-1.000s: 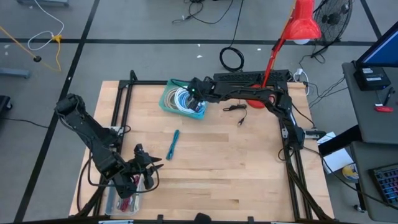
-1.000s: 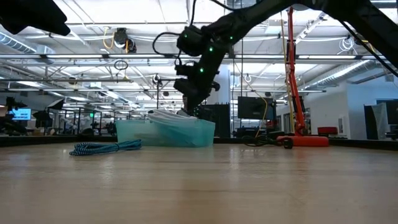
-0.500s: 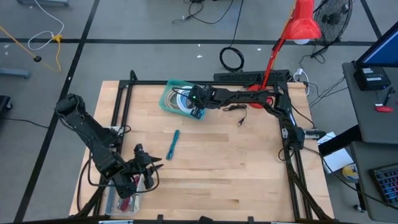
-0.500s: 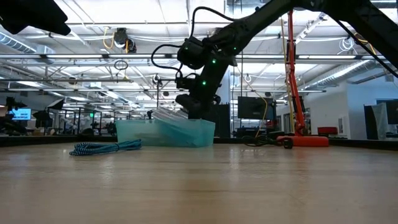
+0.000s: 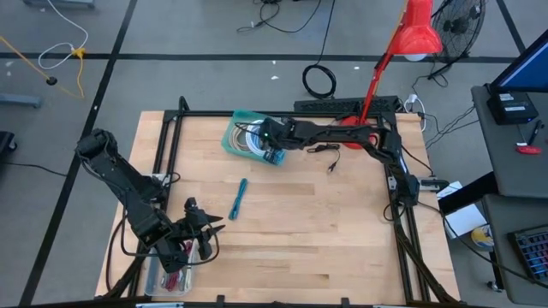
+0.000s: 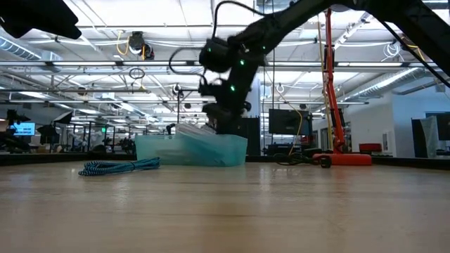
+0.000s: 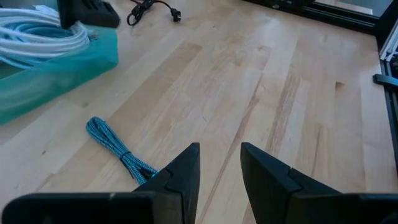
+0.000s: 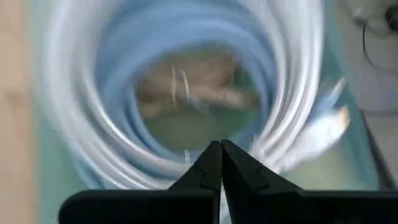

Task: Pick & Place USB Port
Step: Put the white HDMI cable into the green bin

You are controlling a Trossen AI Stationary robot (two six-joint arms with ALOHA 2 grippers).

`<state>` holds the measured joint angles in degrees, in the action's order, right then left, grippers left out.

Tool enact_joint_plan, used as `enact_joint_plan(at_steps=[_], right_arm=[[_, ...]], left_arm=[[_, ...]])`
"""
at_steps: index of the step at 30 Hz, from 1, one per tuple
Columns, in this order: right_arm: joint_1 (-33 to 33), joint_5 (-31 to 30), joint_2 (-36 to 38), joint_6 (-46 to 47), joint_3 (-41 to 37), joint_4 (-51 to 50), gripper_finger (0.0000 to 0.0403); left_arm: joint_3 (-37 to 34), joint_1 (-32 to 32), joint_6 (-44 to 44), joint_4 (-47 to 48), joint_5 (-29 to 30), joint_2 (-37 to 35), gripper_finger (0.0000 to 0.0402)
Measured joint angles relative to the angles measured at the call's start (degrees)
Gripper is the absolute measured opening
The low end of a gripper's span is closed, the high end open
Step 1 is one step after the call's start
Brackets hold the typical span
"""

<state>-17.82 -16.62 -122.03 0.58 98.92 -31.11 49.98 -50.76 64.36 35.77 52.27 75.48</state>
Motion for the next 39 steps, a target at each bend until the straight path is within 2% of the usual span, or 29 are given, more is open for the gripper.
enact_joint_plan(at_steps=[3, 8, 12, 17, 21, 24, 39], right_arm=[[0.69, -0.4, 0.25, -0.45, 3.29, 0.21, 0.0], [2.31, -4.6, 0.28, -3.43, 8.22, -1.26, 0.0], [3.58, -7.03, 0.32, -6.75, 8.51, 6.88, 0.0], [3.29, -1.72, -0.53, -7.9, 8.31, 18.97, 0.0], [2.45, -0.21, -1.93, -12.24, 6.46, 24.01, 0.0], [1.36, 4.8, -3.0, -11.56, 6.01, 26.93, 0.0], [-1.99, 8.06, -8.8, -3.33, 5.81, 25.57, 0.0]], left_arm=[[0.0, 0.0, -0.02, 0.01, 0.0, 0.0, 0.012], [0.0, 0.0, 0.0, 0.07, -0.02, 0.0, 0.012], [0.0, 0.0, 0.0, 0.09, -0.08, 0.0, 0.012], [0.0, 0.0, 0.26, 0.09, -0.17, 0.0, 0.012], [0.0, 0.0, 0.42, -0.02, -0.58, 0.3, 0.012], [0.0, 0.0, 0.37, 0.02, -0.97, 0.39, 0.012], [0.0, 0.0, 0.66, -0.1, -1.33, 1.77, 0.012]])
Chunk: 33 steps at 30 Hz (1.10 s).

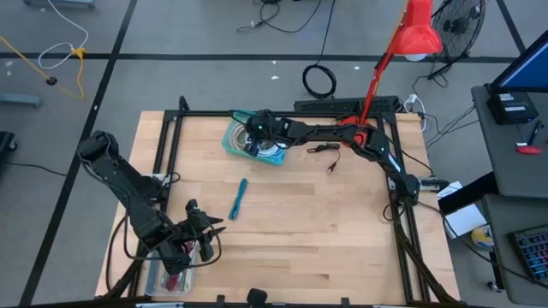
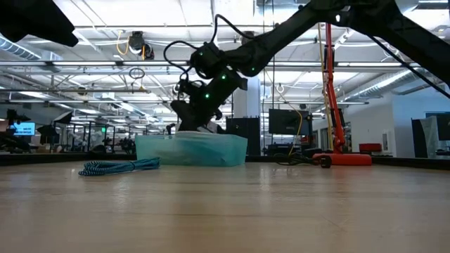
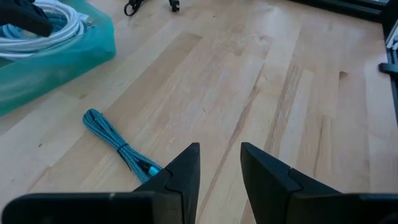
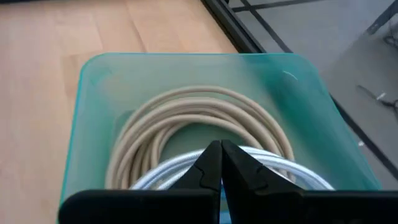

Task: Pick & Place USB Port
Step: Put the white HDMI cable into the green bin, then put the blue black charger cable into the transparent bin

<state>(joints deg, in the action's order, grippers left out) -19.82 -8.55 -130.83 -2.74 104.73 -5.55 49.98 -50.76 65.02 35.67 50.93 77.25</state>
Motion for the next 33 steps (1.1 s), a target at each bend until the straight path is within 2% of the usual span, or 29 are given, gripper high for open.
enact_joint_plan(at_steps=[15, 26, 30, 33], right_arm=[[1.34, -0.82, -0.43, -1.24, -0.01, 1.28, 0.0], [5.56, -0.48, 8.77, -2.6, -0.15, 3.35, 0.0], [9.6, -0.33, 14.43, -2.66, -0.12, -3.41, 0.0], [14.14, -0.21, 18.94, -2.6, -0.11, -13.81, 0.0]], left_arm=[[0.0, 0.0, -0.25, 0.08, 0.0, 0.0, 0.012], [0.0, 0.0, -0.29, 0.17, 0.14, 0.0, 0.012], [0.0, 0.0, -0.22, 0.17, 0.2, 0.0, 0.012], [0.0, 0.04, -0.08, 0.16, 0.68, 0.0, 0.012]])
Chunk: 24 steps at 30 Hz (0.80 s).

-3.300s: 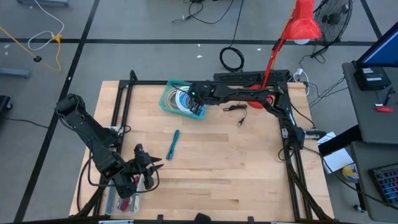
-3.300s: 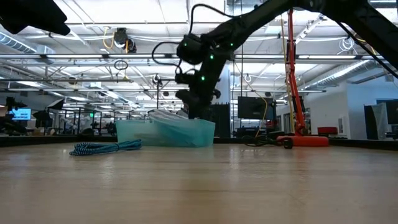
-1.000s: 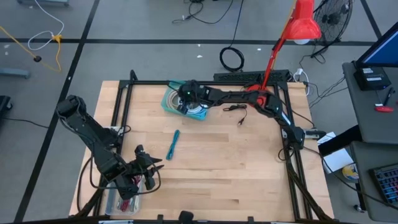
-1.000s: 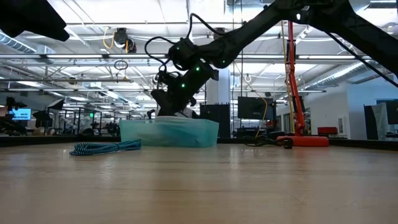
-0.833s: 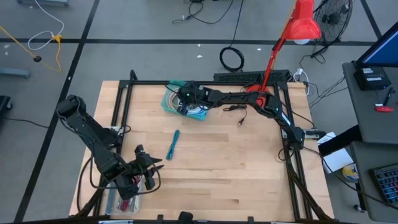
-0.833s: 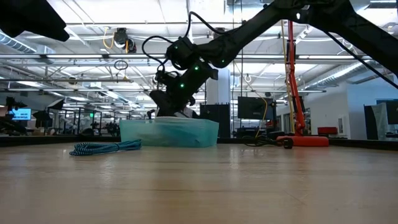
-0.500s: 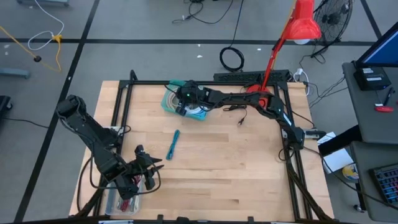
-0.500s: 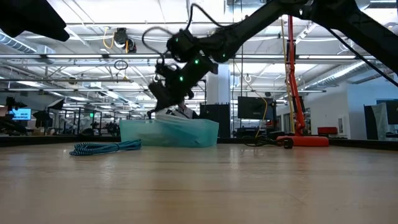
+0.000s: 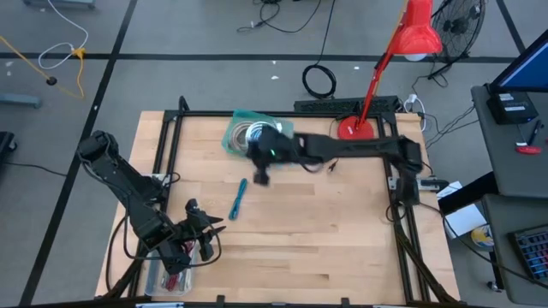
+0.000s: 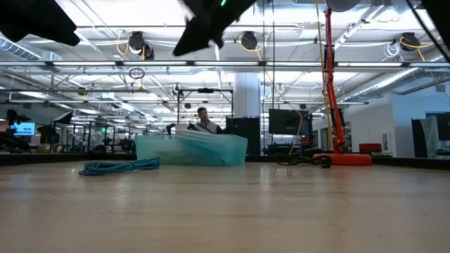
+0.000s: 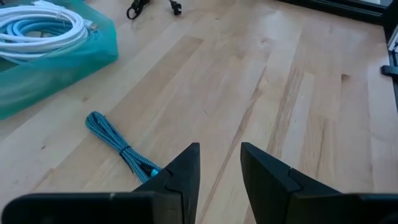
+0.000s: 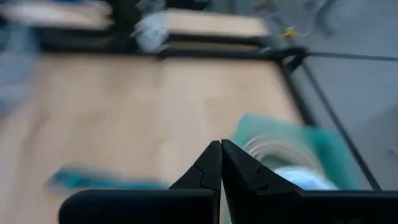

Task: Pick & Place USB Port
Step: Put the blue black charger cable into the transparent bin

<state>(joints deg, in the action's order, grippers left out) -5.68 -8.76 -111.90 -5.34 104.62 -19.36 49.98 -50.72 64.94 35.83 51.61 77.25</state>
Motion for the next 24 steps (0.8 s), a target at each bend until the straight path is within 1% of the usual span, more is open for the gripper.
enact_joint_plan(at_steps=[3, 6, 8, 10, 12, 14, 16, 18, 19, 21, 23, 24], right_arm=[[5.83, -0.66, 4.19, 0.33, -1.22, -8.33, 0.0], [13.11, -4.27, 9.31, 2.08, -6.63, -10.6, 0.0], [18.1, -7.38, 12.85, 3.8, -11.66, -8.89, 0.0], [22.83, -10.37, 16.85, 5.76, -17.96, -4.99, 0.0], [27.16, -11.9, 20.98, 7.36, -24.69, 1.26, 0.0], [30.75, -12.01, 24.99, 7.89, -31.28, 9.13, 0.0], [33.57, -11.92, 28.99, 7.05, -36.82, 16.81, 0.0], [35.1, -11.54, 33.21, 4.14, -41.12, 22.68, 0.0], [35.25, -10.44, 35.25, 2.8, -42.63, 24.63, 0.0], [34.5, -9.13, 38.81, 1.36, -44.49, 27.09, 0.0], [32.71, -9.57, 41.49, 0.61, -45.09, 28.42, 0.0], [31.96, -10.8, 42.59, 0.27, -45.09, 28.62, 0.0]], left_arm=[[0.0, 0.48, 0.14, 0.0, 0.0, 0.0, 0.012], [0.0, 1.3, 0.31, -0.04, -0.02, 0.0, 0.012], [0.0, 2.1, 0.51, -0.05, -0.09, 0.0, 0.012], [0.0, 3.09, 0.97, -0.04, -0.12, 0.0, 0.012], [0.0, 4.36, 1.65, -0.04, -0.26, 0.0, 0.012], [0.0, 6.44, 1.99, -0.01, -1.86, 0.0, 0.012], [0.0, 9.52, 2.3, 0.07, -5.52, 0.0, 0.012], [0.0, 13.71, 2.03, 0.71, -11.45, 0.0, 0.012], [0.0, 16.21, 1.02, 1.21, -14.7, 0.0, 0.012], [0.0, 21.92, -1.47, 2.23, -21.02, 0.0, 0.012], [0.0, 27.44, -4.12, 2.76, -27.0, 0.0, 0.012], [0.0, 30.13, -5.94, 2.75, -29.91, 0.0, 0.012]])
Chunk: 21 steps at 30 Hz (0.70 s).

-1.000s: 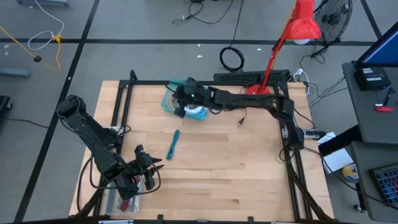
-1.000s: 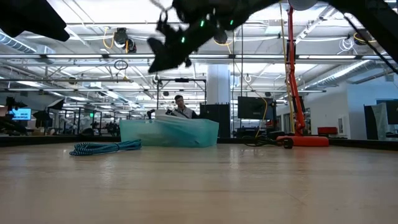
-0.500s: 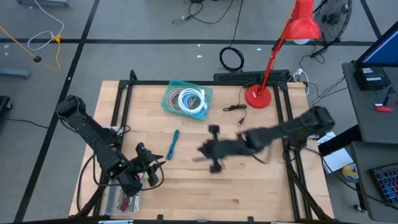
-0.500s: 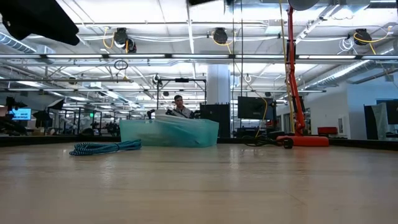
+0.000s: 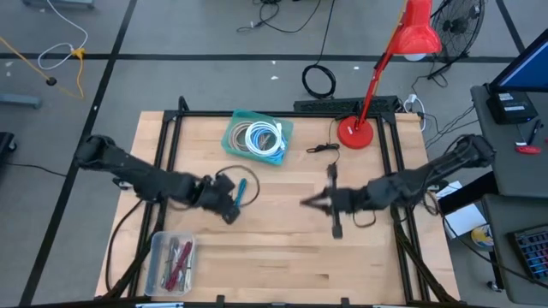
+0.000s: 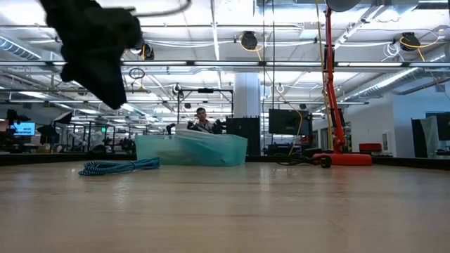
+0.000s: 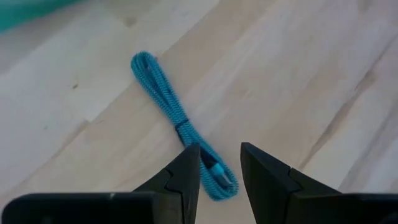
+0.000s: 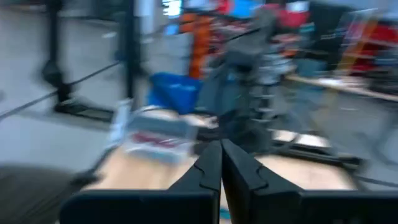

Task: Pick & Place USB Port
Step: Put the blue black charger cable into the transparent bin

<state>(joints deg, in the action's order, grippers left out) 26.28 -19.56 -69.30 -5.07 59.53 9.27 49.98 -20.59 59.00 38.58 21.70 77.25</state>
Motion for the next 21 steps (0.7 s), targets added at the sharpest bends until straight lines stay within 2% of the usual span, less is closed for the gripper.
enact_joint_plan(at_steps=[5, 9, 11, 18, 21], right_arm=[[-1.83, -7.63, 2.11, -1.78, -0.84, 0.58, 0.0], [-2.6, -8.55, 1.87, -3.77, -2.88, 1.41, 0.0], [-2.77, -8.97, 2.23, -4.08, -2.87, 2.05, 0.0], [-1.66, -8.91, 3.98, -4.66, -2.86, -2.24, 0.0], [-1.44, -8.92, 4.25, -4.86, -2.78, -1.75, 0.0]], left_arm=[[0.0, 9.5, -9.44, -1.09, -12.81, 0.0, 0.012], [0.04, 13.55, -12.04, -7.03, -25.91, 1.39, 0.0139], [0.06, 15.75, -12.89, -9.35, -30.08, 2.27, 0.016], [0.18, 21.79, -12.06, -10.77, -35.44, 9.09, 0.0246], [2.73, 23.85, -12.26, -5.7, -35.25, 13.13, 0.0265]])
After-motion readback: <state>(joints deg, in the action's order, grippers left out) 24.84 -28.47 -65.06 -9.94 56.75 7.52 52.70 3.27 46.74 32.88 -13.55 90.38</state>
